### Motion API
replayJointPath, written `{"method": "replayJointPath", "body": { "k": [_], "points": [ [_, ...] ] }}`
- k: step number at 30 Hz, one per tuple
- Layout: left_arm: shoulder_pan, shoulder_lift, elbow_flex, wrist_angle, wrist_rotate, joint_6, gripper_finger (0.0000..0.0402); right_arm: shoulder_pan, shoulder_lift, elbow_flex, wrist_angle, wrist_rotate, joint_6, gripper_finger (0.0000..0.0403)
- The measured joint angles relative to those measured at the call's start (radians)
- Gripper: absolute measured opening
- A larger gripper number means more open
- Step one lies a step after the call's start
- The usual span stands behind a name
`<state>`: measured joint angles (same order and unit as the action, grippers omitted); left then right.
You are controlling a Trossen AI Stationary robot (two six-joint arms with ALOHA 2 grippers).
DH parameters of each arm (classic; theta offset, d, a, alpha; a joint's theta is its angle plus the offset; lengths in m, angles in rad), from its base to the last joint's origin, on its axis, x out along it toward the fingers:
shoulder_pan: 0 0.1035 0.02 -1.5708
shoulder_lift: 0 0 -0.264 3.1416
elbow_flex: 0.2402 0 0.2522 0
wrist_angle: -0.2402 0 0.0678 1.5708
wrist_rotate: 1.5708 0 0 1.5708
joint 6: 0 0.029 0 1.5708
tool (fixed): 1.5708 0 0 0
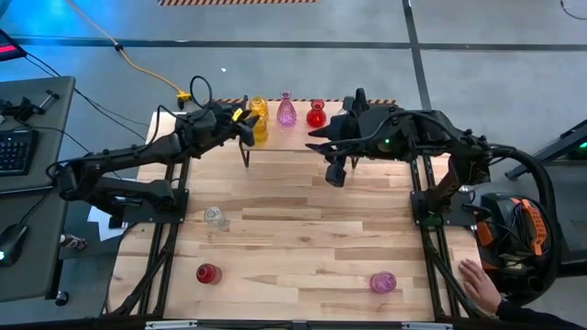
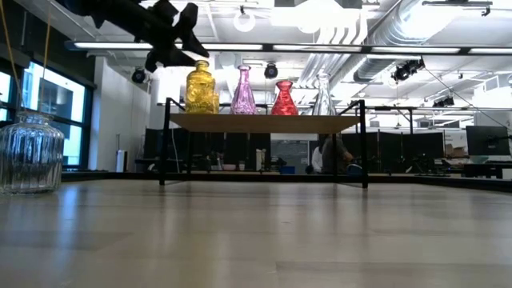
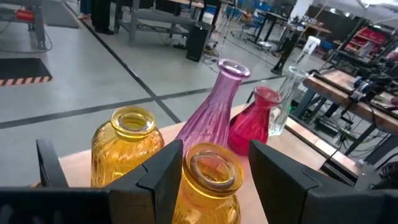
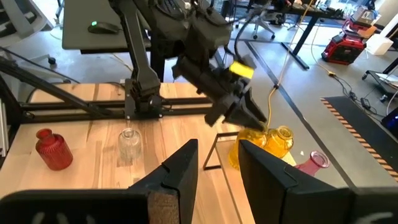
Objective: Sort vases onto shelf
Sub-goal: Put the yellow vase on the shelf, then put the purple vase on the shelf
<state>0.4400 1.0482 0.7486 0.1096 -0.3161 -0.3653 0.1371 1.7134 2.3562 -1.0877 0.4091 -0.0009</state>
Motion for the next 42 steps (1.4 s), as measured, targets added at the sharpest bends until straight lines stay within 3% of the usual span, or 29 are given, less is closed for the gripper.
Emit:
{"method": "replayJointPath", "body": {
  "k": [10, 17, 29, 42],
  "points": [
    [0.0, -0.141, 0.0, -0.009, -0.034, 0.03, 0.0175, 0.0, -0.001, 0.0, -0.038, -0.038, 0.028, 0.011],
    [-0.023, -0.252, 0.001, -0.008, 0.1, -0.014, 0.0175, 0.001, -0.002, 0.0, -0.101, -0.182, 0.134, 0.011],
    [-0.109, -0.406, 0.016, 0.015, 0.311, -0.131, 0.0175, 0.05, 0.0, -0.08, -0.343, -0.418, 0.522, 0.011],
    [-0.175, -0.412, 0.195, -0.192, 0.479, -0.112, 0.0174, 0.197, 0.0, -0.272, -0.374, -0.497, 1.037, 0.011]
  ]
}}
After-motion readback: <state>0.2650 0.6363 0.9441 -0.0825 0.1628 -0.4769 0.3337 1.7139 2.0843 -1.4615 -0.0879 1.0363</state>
